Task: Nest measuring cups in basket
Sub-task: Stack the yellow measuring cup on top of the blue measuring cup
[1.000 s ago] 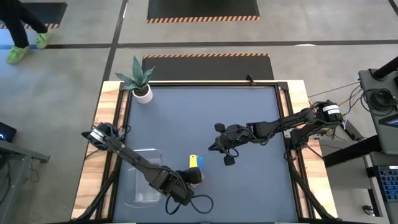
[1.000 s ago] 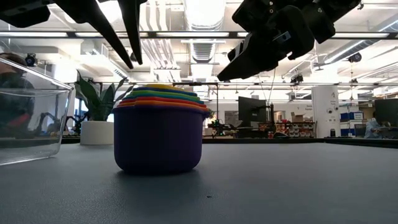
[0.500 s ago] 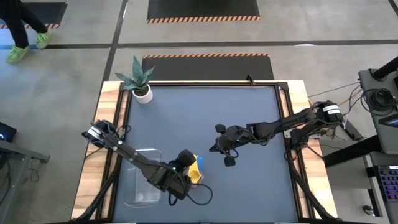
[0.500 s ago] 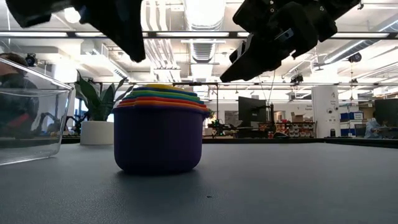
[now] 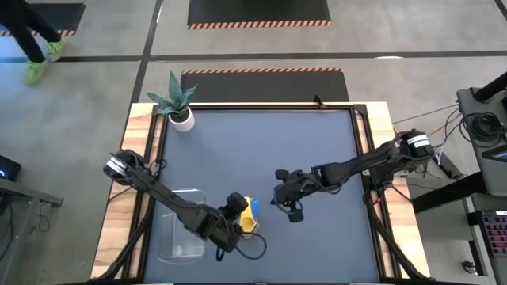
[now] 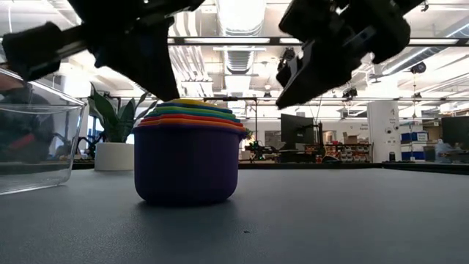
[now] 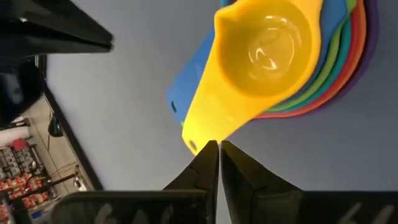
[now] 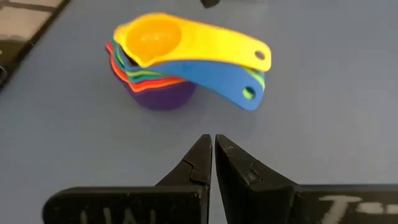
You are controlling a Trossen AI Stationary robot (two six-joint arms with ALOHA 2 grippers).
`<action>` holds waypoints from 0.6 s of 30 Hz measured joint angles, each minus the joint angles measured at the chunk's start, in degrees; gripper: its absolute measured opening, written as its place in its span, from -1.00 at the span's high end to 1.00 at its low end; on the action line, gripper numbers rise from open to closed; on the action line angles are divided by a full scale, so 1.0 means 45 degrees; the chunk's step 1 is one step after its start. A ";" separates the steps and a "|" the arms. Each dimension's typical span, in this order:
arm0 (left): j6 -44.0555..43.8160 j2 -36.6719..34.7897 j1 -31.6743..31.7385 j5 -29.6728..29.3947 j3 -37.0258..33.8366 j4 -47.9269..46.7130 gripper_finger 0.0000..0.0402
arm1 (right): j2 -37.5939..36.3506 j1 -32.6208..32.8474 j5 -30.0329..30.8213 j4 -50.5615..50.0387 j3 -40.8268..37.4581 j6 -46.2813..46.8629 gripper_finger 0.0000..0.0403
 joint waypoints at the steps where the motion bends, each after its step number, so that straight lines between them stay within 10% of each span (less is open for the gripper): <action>1: -0.0006 -0.0048 0.0000 0.0004 -0.0201 0.0278 1.00 | 0.0171 0.0000 0.0006 0.0097 0.0000 0.0010 0.96; 18: -0.0033 -0.0676 0.0284 0.0415 -0.2109 0.2388 1.00 | 0.2965 -0.0039 0.0041 0.1957 0.0864 -0.0318 0.96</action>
